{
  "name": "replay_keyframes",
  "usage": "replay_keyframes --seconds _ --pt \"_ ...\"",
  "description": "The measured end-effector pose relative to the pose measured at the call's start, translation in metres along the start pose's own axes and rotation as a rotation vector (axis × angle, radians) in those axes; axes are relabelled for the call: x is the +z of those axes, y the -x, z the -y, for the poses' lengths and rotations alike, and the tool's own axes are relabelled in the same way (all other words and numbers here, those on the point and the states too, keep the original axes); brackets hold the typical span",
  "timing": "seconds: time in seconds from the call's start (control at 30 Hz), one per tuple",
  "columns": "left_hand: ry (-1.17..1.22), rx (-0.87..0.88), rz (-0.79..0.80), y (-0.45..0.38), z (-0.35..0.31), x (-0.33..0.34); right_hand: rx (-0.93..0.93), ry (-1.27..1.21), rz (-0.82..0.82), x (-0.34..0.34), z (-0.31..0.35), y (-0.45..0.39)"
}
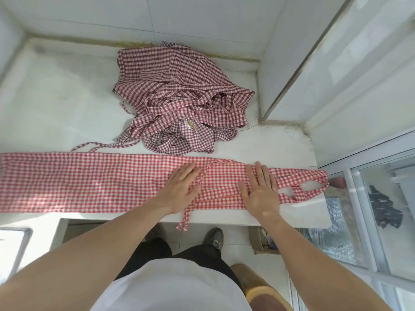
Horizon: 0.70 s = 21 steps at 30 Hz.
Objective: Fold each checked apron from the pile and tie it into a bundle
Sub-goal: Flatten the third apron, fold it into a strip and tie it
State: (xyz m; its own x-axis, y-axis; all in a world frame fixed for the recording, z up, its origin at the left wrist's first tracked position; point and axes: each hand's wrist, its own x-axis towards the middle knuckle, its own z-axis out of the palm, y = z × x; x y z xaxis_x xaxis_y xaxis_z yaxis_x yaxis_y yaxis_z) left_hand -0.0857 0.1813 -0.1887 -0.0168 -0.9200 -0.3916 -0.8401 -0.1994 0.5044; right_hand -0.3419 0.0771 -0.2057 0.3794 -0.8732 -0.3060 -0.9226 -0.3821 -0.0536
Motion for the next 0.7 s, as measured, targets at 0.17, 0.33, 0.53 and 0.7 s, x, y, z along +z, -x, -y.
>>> replay_keyframes --seconds 0.17,0.33,0.53,0.7 --pt "-0.077 -0.059 -0.297 0.039 0.055 -0.024 -0.024 -0.033 0.024 -0.019 -0.028 -0.002" --pt "-0.142 -0.223 -0.226 0.065 0.108 -0.061 0.066 0.017 0.144 -0.055 -0.026 -0.025" --pt "-0.043 -0.223 -0.155 0.068 0.131 -0.104 -0.163 -0.208 0.091 -0.083 0.075 -0.05" --pt "-0.254 -0.329 -0.021 0.061 0.155 -0.123 -0.224 -0.143 0.213 -0.076 0.139 -0.058"
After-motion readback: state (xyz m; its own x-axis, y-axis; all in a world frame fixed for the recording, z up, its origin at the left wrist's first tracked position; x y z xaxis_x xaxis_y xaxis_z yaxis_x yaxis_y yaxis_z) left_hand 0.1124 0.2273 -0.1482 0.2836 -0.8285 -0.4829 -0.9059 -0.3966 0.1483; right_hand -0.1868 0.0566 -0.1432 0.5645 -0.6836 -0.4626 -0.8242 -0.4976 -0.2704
